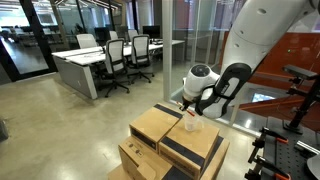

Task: Put the marker inside the cup

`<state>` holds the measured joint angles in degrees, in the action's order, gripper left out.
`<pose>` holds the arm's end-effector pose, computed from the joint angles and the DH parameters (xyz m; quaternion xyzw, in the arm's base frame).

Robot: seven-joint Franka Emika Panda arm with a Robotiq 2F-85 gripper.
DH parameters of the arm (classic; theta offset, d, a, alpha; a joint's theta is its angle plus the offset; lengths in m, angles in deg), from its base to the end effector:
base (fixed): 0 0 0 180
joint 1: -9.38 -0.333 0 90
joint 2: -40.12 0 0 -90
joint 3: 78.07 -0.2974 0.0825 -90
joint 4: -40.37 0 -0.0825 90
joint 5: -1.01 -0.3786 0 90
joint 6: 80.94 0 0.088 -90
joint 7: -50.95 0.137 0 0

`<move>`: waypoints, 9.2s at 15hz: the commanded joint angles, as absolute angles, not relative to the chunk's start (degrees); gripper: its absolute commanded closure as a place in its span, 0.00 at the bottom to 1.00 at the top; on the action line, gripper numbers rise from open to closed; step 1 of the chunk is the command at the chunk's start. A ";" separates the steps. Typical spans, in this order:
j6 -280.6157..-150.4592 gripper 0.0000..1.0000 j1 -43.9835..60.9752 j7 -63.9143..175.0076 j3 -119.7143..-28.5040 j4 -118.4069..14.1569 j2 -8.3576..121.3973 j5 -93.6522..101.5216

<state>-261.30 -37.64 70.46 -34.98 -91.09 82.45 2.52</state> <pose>0.5435 0.0026 0.1084 0.9634 -0.0160 0.1860 0.1926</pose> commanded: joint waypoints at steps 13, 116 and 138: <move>-263.68 0.96 -38.17 68.00 -34.97 -91.54 83.70 0.17; -264.80 0.67 -37.56 65.43 -35.58 -93.83 83.36 -3.24; -266.22 0.00 -40.71 65.46 -30.46 -87.06 85.41 -6.65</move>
